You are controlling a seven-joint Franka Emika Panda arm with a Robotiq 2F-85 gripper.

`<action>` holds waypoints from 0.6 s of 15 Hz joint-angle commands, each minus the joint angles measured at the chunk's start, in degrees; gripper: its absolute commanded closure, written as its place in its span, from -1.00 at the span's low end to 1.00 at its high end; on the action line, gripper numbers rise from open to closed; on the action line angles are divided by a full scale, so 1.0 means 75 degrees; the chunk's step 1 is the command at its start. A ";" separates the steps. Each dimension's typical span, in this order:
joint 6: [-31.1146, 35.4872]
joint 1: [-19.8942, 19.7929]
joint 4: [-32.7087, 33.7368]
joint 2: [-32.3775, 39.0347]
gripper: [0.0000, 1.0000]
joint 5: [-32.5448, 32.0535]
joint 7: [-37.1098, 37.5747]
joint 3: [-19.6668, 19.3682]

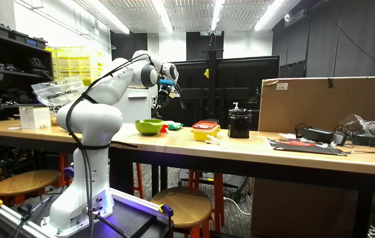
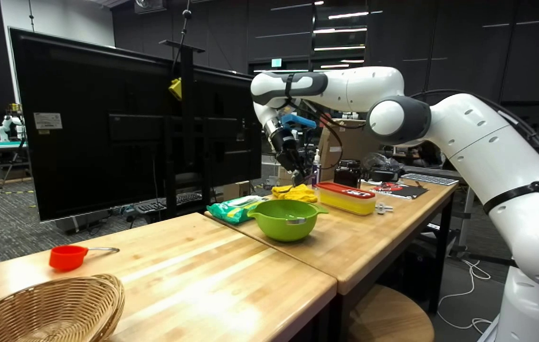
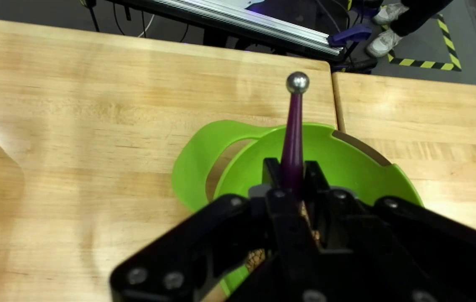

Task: Use the silver spoon to stir the contents in the green bowl.

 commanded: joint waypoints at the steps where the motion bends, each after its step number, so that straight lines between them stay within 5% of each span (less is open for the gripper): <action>1: 0.0089 -0.0011 -0.0374 -0.0679 0.93 -0.0215 0.0193 -0.0171; 9: 0.1528 -0.0293 -0.1209 -0.1501 0.93 -0.0165 -0.0076 -0.0392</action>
